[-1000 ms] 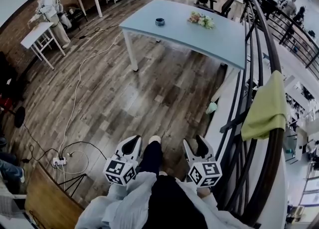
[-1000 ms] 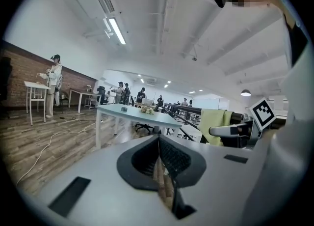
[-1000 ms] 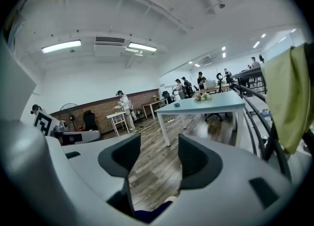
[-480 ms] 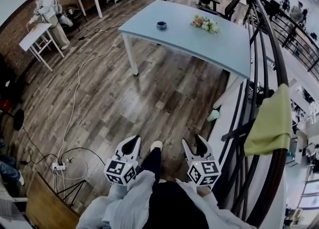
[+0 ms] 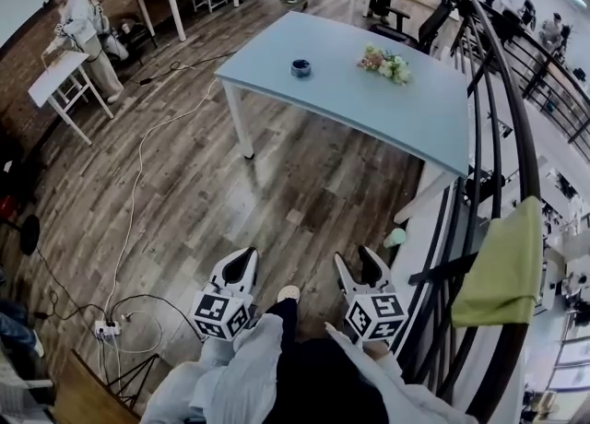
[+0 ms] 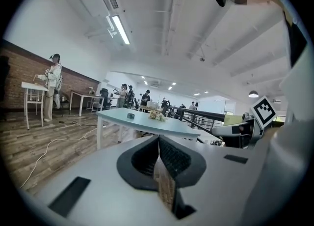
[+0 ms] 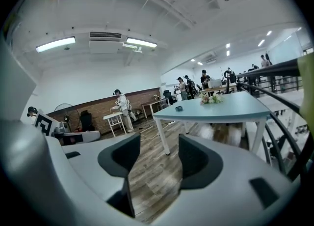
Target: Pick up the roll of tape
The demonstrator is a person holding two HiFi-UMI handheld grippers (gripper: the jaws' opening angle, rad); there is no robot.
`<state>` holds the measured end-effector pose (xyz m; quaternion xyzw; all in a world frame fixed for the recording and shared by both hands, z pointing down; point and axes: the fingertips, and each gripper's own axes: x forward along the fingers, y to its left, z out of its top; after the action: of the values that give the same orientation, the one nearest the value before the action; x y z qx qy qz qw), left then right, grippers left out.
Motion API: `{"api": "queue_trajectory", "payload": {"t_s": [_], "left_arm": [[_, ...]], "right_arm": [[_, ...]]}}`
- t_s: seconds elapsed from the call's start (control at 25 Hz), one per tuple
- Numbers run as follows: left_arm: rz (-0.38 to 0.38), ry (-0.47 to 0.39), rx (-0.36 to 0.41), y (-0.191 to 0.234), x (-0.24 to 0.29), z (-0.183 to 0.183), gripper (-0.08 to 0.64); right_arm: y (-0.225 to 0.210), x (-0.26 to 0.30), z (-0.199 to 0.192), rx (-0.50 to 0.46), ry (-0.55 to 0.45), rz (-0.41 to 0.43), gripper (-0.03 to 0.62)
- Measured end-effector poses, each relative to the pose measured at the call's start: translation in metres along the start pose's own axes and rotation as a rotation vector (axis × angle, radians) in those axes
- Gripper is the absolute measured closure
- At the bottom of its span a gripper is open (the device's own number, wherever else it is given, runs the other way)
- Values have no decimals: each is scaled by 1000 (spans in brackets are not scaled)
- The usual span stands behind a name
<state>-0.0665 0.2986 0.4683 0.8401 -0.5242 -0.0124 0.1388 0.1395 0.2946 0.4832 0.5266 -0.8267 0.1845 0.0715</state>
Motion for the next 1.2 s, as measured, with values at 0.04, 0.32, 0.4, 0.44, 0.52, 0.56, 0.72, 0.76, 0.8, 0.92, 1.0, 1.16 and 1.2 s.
{"api": "queue_trajectory", "payload": {"t_s": [0.04,0.32,0.4,0.44,0.52,0.56,0.72,0.76,0.8,0.92,1.0,1.16,1.2], "left_arm": [[-2,0,-2,4,6,2,543],[-9,13,-3,34,47,12,544],[-11,14,-1,44,58,16,543],[-11,13,1,49,65,19,543],[-9,9,6,60,78,24,543],[-10,9,8,65,84,26,543],[-25,14,18,78,103,27,543],[-29,14,21,80,107,27,544],[-31,15,22,83,109,27,544],[-29,28,16,88,112,23,543],[-31,39,11,88,112,19,543],[-16,59,-5,93,113,11,543],[-7,61,-11,96,114,11,543]], "right_arm": [[-2,7,3,1,1,-1,350],[-17,53,17,12,14,-14,348],[-21,66,22,15,13,-19,348],[-23,73,25,15,12,-21,348],[-27,87,31,12,10,-22,348],[-29,94,33,12,9,-24,348],[-35,116,38,15,3,-34,347],[-35,120,39,14,2,-34,347],[-35,123,39,13,2,-35,345],[-34,128,35,16,14,-32,341],[-34,129,30,27,19,-30,337],[-36,138,25,50,49,-15,337],[-36,142,25,50,55,-8,337]]}}
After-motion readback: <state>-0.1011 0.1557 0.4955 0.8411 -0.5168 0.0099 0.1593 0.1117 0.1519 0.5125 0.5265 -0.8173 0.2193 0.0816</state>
